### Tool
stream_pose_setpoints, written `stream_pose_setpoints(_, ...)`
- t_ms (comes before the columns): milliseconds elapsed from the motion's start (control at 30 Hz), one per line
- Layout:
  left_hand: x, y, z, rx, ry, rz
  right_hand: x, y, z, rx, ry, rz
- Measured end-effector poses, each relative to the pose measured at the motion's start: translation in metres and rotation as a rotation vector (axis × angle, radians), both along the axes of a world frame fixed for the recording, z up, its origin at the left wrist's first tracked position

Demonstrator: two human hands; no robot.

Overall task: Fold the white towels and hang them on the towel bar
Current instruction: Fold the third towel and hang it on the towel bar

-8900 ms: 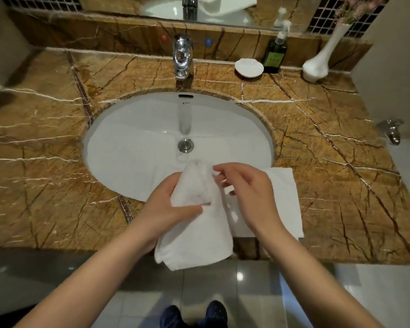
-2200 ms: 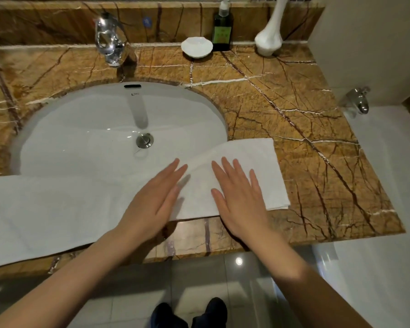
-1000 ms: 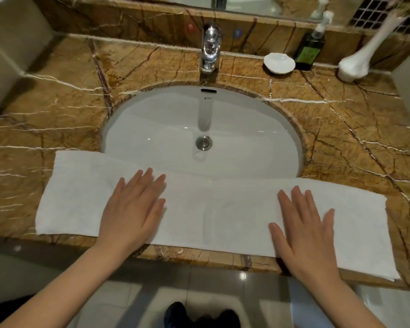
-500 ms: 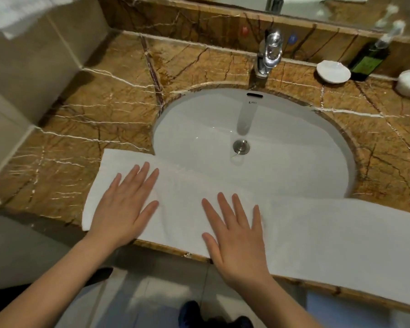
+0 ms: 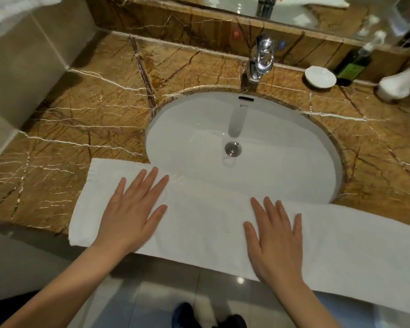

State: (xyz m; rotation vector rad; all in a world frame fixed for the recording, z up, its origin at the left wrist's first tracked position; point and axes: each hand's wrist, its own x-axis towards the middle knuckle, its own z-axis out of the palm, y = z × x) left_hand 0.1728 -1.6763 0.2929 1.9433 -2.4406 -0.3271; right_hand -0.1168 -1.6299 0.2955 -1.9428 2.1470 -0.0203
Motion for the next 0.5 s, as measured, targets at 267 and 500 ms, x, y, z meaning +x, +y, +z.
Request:
stream_pose_setpoints(267,-0.032,0.007,0.014,0.017,0.024,-0.038,-0.045,0.008,0.013,-0.113,-0.100,-0.007)
stream_pose_setpoints(500,-0.088,0.011,0.001,0.019,-0.011,-0.162,-0.112,0.025,0.006,-0.087,-0.047,-0.244)
